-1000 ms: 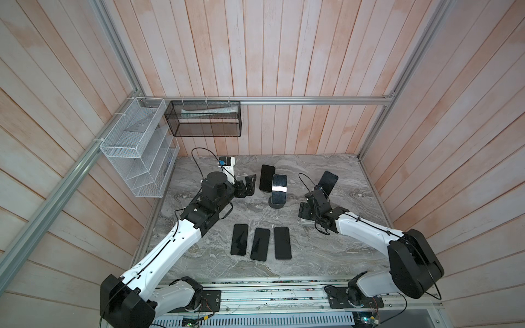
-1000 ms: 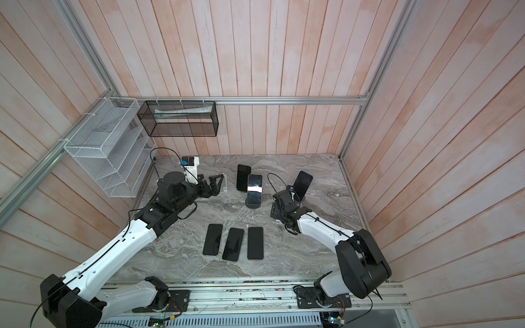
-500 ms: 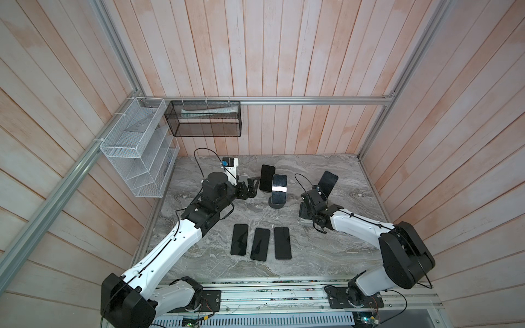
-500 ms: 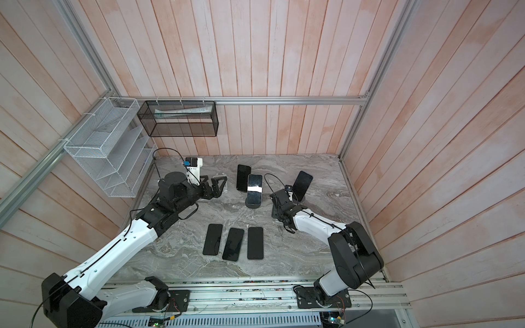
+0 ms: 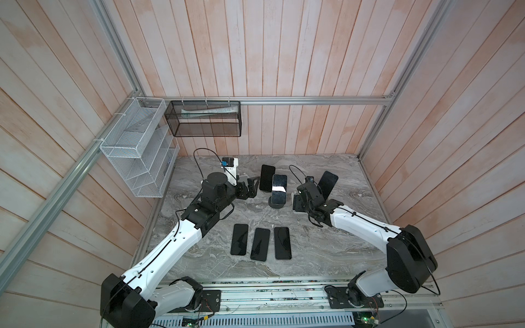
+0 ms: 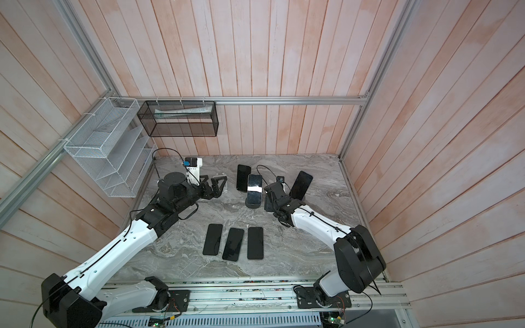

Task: Remove the phone from the phone stand

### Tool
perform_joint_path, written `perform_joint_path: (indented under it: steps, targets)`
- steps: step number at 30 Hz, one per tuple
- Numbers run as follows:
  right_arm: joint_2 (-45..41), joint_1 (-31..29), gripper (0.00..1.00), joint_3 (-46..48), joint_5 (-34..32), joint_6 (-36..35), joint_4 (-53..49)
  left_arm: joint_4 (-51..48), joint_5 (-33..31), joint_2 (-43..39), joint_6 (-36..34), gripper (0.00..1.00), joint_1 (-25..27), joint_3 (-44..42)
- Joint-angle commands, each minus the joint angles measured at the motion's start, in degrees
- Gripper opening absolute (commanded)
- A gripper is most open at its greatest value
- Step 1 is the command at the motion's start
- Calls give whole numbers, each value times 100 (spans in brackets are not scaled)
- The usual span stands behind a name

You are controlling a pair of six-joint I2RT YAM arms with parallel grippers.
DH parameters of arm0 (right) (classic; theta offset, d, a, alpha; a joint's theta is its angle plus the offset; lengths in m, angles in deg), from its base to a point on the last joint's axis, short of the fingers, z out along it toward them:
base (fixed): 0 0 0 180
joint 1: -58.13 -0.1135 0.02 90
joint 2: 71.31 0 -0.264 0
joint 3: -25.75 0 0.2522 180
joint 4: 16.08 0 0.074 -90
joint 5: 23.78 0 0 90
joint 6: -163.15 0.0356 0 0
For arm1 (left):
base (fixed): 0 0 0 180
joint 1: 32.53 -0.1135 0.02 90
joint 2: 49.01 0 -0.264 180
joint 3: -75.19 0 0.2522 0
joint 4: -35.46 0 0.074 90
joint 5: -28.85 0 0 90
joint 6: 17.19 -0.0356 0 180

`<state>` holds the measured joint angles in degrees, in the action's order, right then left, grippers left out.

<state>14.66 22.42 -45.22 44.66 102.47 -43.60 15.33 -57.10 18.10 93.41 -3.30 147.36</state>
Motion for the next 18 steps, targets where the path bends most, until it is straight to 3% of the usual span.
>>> perform_joint_path:
  steps: [1, 6, 11, 18]
  targets:
    - [256, -3, 53, -596, -685, -376, 111, 145, -54, -137, -54, 100, -23, -110]
    - [606, 30, 53, -1263, -1078, -581, 74, 198, 8, -124, 7, 100, -24, -128]
    - [766, 533, 52, -1376, -117, -755, 833, 191, -36, -111, 35, 100, -24, -135]
    - [1721, 974, 52, -2224, 359, -1142, 951, 213, -165, -69, -5, 100, -27, -173]
